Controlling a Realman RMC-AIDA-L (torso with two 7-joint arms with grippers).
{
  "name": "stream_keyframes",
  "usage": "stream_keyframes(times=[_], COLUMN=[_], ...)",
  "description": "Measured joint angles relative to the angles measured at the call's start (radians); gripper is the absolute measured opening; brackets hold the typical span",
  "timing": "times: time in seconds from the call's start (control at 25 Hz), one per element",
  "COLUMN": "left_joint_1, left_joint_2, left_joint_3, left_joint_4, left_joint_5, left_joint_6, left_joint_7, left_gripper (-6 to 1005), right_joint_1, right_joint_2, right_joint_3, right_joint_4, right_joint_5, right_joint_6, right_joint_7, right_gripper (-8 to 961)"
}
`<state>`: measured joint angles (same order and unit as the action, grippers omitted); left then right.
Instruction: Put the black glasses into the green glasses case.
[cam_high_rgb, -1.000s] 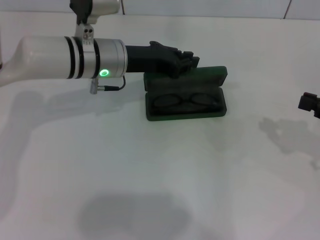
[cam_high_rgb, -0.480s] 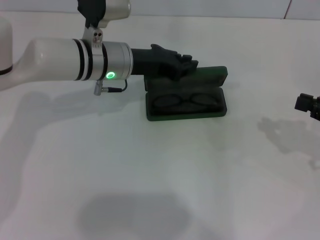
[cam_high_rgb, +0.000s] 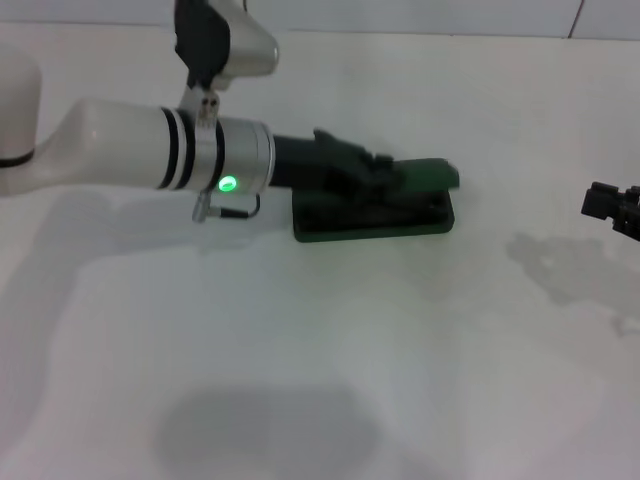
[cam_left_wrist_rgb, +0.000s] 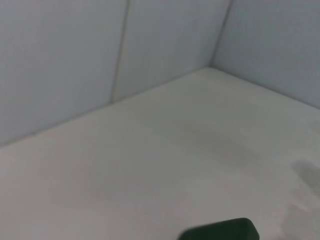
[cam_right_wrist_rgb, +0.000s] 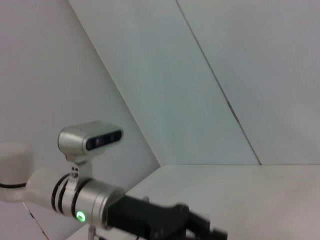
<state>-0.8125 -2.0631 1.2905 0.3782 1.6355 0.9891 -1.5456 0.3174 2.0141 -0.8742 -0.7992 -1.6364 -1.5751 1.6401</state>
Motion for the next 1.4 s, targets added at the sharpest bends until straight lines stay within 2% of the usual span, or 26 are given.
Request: stream_keyframes(times=[0.24, 0.36, 0.44, 0.56, 0.64, 0.72, 0.76, 0.8, 0.92, 1.0, 1.12, 1.32, 1.4], left_joint_1=[0.020, 0.055, 0.112, 0.217, 0.277, 0.324, 0.339, 0.352, 0.374, 0.382, 0.400, 0.411, 0.416], left_joint_2=[-0.019, -0.025, -0.024, 0.001, 0.022, 0.041, 0.049, 0.064, 0.119, 0.136, 0.139, 0.138, 0.134], left_joint_3=[0.000, -0.007, -0.008, -0.014, -0.042, -0.092, -0.113, -0.132, -0.162, -0.163, -0.163, -0.178, -0.193], left_joint_4=[-0.003, 0.052, 0.134, 0.229, 0.246, 0.248, 0.248, 0.242, 0.192, 0.169, 0.170, 0.163, 0.163], left_joint_5=[0.030, -0.002, -0.052, -0.153, -0.221, -0.254, -0.259, -0.255, -0.250, -0.251, -0.248, -0.237, -0.228], left_joint_6=[0.049, 0.122, 0.219, 0.390, 0.521, 0.641, 0.684, 0.735, 0.889, 0.946, 0.965, 0.961, 0.961], left_joint_7=[0.048, 0.094, 0.105, 0.161, 0.238, 0.285, 0.295, 0.302, 0.344, 0.376, 0.396, 0.431, 0.439], left_gripper=[261, 269, 274, 281, 286, 291, 339, 387, 532, 585, 664, 664, 664], right_joint_1=[0.006, 0.001, 0.000, 0.009, 0.019, 0.038, 0.056, 0.056, 0.073, 0.085, 0.107, 0.134, 0.137], right_joint_2=[0.000, -0.001, -0.001, 0.005, 0.008, 0.008, 0.010, 0.010, 0.012, 0.012, 0.012, 0.012, 0.013], right_joint_3=[-0.004, -0.003, -0.001, -0.020, -0.052, -0.100, -0.148, -0.148, -0.225, -0.261, -0.285, -0.321, -0.335], right_joint_4=[0.000, -0.006, -0.009, -0.008, -0.008, -0.006, -0.006, -0.006, -0.008, -0.008, -0.004, 0.000, 0.000], right_joint_5=[-0.004, -0.003, -0.003, 0.003, 0.014, 0.025, 0.049, 0.049, 0.127, 0.180, 0.223, 0.240, 0.240], right_joint_6=[-0.008, -0.043, -0.086, -0.138, -0.166, -0.187, -0.192, -0.192, -0.188, -0.187, -0.189, -0.193, -0.191], right_joint_7=[0.000, -0.010, -0.051, -0.125, -0.148, -0.155, -0.159, -0.159, -0.185, -0.206, -0.215, -0.217, -0.217], right_gripper=[143, 150, 154, 160, 164, 228, 260, 291, 376, 419, 483, 589, 669])
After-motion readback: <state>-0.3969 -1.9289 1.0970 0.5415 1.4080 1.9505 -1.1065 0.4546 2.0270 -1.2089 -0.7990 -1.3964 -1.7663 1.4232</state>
